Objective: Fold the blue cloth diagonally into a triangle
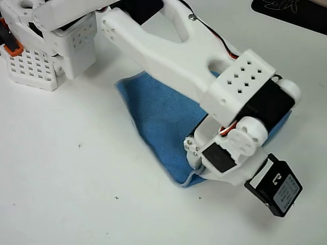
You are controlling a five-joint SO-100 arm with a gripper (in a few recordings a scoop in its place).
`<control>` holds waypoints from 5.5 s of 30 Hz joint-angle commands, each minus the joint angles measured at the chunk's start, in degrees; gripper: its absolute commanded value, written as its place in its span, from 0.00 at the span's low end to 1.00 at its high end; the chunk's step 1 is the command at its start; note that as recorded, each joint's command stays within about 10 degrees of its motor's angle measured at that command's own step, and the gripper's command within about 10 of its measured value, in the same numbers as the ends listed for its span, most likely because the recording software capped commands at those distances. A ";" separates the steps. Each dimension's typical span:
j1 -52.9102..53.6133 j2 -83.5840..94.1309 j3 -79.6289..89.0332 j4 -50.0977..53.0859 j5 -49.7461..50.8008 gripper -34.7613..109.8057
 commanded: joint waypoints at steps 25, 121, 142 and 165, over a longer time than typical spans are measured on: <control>-9.23 10.00 -9.76 2.11 -13.62 0.24; -41.31 66.69 71.63 -29.79 10.37 0.24; -36.65 94.66 94.04 -48.60 1.23 0.51; -18.28 105.27 83.85 -25.66 -7.12 0.55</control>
